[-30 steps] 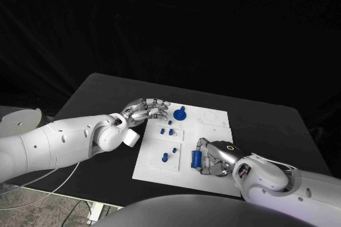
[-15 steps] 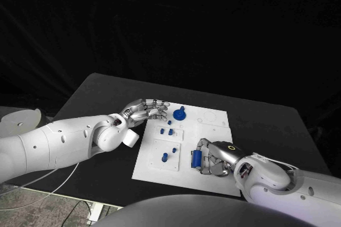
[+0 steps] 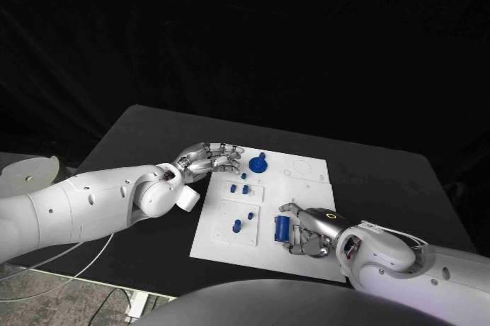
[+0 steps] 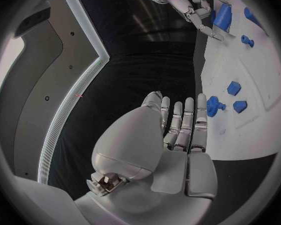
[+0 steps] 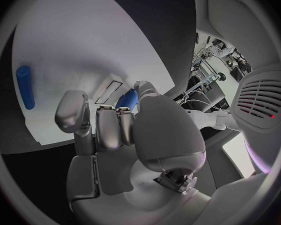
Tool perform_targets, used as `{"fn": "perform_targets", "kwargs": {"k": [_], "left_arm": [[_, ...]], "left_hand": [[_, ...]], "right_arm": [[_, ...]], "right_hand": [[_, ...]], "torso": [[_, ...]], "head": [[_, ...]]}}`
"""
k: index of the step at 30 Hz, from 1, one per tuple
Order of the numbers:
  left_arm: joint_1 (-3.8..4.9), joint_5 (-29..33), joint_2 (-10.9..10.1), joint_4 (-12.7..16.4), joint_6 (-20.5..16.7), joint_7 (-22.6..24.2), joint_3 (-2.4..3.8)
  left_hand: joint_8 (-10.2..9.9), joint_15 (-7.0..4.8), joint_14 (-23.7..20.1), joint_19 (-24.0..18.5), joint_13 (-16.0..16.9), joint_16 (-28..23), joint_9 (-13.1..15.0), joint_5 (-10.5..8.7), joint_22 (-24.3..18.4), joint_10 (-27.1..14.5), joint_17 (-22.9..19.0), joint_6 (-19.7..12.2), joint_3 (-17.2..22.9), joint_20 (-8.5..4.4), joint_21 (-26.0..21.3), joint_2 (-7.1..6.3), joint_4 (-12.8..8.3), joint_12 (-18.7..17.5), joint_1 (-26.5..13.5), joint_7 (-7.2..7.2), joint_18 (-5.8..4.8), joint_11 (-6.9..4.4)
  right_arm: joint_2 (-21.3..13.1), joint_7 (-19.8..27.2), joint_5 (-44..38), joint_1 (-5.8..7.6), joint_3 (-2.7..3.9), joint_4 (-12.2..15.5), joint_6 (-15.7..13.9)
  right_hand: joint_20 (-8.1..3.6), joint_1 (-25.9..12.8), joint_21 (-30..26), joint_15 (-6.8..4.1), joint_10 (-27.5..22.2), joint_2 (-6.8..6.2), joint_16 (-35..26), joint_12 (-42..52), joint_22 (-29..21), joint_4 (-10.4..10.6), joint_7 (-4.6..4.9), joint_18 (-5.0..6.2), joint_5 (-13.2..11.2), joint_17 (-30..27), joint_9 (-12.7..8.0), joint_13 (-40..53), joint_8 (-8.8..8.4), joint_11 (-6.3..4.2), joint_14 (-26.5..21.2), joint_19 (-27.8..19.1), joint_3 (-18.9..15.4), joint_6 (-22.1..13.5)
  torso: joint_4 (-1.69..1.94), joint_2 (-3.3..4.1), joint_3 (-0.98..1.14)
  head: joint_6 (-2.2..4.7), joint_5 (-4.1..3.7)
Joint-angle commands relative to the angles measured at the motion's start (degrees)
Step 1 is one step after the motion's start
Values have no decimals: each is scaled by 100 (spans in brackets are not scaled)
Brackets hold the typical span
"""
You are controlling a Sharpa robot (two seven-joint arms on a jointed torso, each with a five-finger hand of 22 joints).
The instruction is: Assemble the parts on the task board
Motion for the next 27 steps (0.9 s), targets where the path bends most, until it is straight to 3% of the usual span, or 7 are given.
{"fn": "perform_targets", "kwargs": {"k": [1, 4, 8, 11, 16, 19, 27], "left_arm": [[-5, 27, 17, -7, 132, 4, 5], [-5, 27, 17, -11, 135, -1, 5], [-6, 27, 17, -14, 141, -8, 5], [-7, 27, 18, -14, 147, -13, 5], [-10, 27, 23, -16, 156, -17, 5], [-11, 27, 28, -18, 161, -20, 5], [-13, 27, 29, -18, 180, -42, 5]], "left_hand": [[34, 11, -15, -11, -5, -2, -10, 31, 6, 8, -5, -29, 34, 40, -20, 62, 15, 17, -3, -2, 78, 43], [35, 14, -15, -11, -8, 0, -11, 32, 8, 11, -5, -30, 35, 41, -21, 60, 16, 18, -6, 0, 78, 47], [35, 14, -15, -11, -8, 0, -11, 32, 8, 11, -5, -30, 35, 41, -21, 60, 16, 18, -6, 0, 78, 47], [35, 14, -15, -11, -8, 0, -11, 32, 8, 11, -5, -30, 35, 41, -21, 60, 16, 18, -6, 0, 78, 47], [35, 14, -15, -11, -8, 0, -11, 32, 8, 11, -5, -30, 35, 41, -21, 60, 16, 18, -6, 0, 78, 47], [37, 17, -12, -11, -11, 3, -12, 33, 9, 16, -5, -32, 37, 42, -22, 61, 16, 21, -8, 0, 78, 53], [39, 21, -10, -10, -14, 6, -13, 39, 11, 23, -4, -32, 43, 44, -24, 64, 13, 23, -6, -2, 78, 59]], "right_arm": [[4, 33, 49, -3, 0, -5, 244], [4, 43, 51, -3, 0, -11, 239], [1, 61, 52, -3, 0, -13, 196], [-15, 95, 53, -3, -1, -4, 75], [-59, 157, 58, -3, -1, 21, -245], [-81, 186, 89, -3, -1, 28, -404], [-90, 242, 151, -3, -1, 36, -689]], "right_hand": [[-27, -17, -31, -23, -106, -72, -2, -111, 731, 2, -24, 106, -27, 18, -155, 235, -394, -24, 49, -5, 42, -123], [-45, -11, -36, -44, -246, -109, -7, -268, 730, 7, -56, 106, -89, 11, -286, 30, -757, -50, 48, -5, 46, -229], [-62, 7, -43, -57, -247, -142, -9, -310, 730, 13, -64, 104, -429, 12, -352, -36, -853, -61, 48, -4, 35, -233], [-65, -85, -28, -55, -218, -189, 4, -302, 734, 30, -62, 99, -1207, 40, -358, -51, -728, -56, 59, 3, -44, -167], [-47, -358, 71, -36, -62, -303, 90, -148, 758, 60, -13, 78, -2139, 198, -285, 105, -172, -12, 116, 48, -146, 121], [-23, -501, 112, 12, 47, -236, 113, -25, 768, 36, 56, 71, -2473, 237, -147, 243, 615, 25, 135, 70, -124, 562], [13, -535, 175, 34, 99, 60, 140, 76, 780, 1, 79, 68, -2585, 285, 43, 323, 1344, 55, 157, 101, -86, 1331]], "torso": [[1, -2, -1], [1, -2, 0], [-2, -3, 1], [-4, 0, 0], [-3, 1, -1], [0, 2, -1], [1, 0, 1]], "head": [[0, 8], [0, 11], [0, 17], [0, 22], [0, 9], [0, 4], [0, 5]]}}
